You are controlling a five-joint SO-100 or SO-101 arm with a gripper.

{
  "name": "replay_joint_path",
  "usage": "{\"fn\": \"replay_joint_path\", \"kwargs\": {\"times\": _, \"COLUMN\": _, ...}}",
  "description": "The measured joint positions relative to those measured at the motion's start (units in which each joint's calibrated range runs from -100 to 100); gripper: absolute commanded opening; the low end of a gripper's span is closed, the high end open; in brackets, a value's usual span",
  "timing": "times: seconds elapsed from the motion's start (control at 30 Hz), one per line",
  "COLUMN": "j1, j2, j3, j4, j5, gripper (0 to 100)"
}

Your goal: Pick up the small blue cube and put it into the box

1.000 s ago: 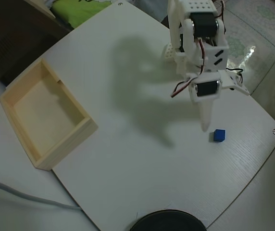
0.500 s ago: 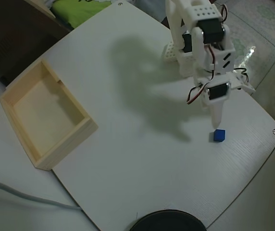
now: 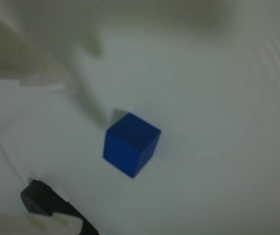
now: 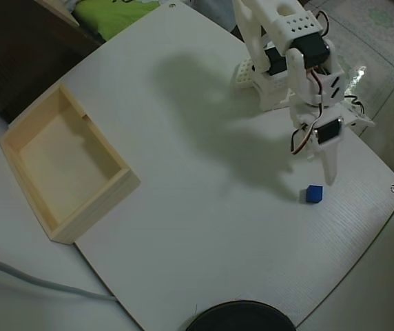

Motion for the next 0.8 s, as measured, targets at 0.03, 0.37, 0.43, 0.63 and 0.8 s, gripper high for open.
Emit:
{"fn": "replay_joint_path", "kwargs": {"times": 0.03, "j1": -0.37, "j2": 0.0, "j3": 0.0, "j4": 0.0, "j5": 0.0, "gripper": 27}}
{"fn": "replay_joint_path", "kwargs": {"times": 0.37, "j1": -0.66, "j2": 13.97, "j3": -7.69, "j4": 0.0, "j5": 0.0, "gripper": 27}}
{"fn": "replay_joint_path", "kwargs": {"times": 0.43, "j1": -0.66, "j2": 18.2, "j3": -10.59, "j4": 0.0, "j5": 0.0, "gripper": 27}}
{"fn": "replay_joint_path", "kwargs": {"times": 0.63, "j1": -2.43, "j2": 29.79, "j3": -18.46, "j4": 0.0, "j5": -0.05, "gripper": 27}}
{"fn": "replay_joint_path", "kwargs": {"times": 0.8, "j1": -2.14, "j2": 35.21, "j3": -22.9, "j4": 0.0, "j5": -0.05, "gripper": 27}}
